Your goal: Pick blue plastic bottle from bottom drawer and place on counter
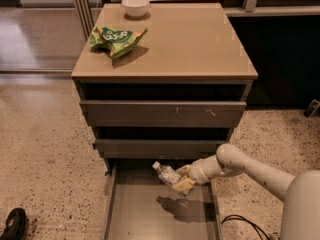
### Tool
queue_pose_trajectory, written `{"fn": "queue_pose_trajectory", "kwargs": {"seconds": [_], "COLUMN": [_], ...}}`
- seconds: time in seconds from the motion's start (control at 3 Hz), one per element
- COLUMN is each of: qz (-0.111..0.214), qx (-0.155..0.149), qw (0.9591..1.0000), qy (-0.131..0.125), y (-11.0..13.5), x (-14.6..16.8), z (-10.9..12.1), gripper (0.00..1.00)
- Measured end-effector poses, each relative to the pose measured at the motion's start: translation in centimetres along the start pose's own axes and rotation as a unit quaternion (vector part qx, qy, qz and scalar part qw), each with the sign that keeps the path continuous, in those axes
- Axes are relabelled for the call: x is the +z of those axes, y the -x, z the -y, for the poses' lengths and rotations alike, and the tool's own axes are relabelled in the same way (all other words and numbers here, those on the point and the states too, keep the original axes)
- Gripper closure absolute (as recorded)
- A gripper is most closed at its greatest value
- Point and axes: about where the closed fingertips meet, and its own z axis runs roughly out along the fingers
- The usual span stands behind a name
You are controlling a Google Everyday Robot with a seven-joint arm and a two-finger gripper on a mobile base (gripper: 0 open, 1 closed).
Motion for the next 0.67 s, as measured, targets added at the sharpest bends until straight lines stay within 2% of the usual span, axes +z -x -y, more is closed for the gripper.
{"fn": "queue_pose_trajectory", "kwargs": {"seconds": [0.33, 0.67], "qz": [-0.027, -0.035], "qx": [-0.039, -0.054], "qw": [0.9988, 0.9979], "qy": [-0.003, -0.004], "y": [6.9, 9.3], "x": [-4.4, -5.9], "z": [0.8, 0.9], "gripper": [1.00, 1.00]}}
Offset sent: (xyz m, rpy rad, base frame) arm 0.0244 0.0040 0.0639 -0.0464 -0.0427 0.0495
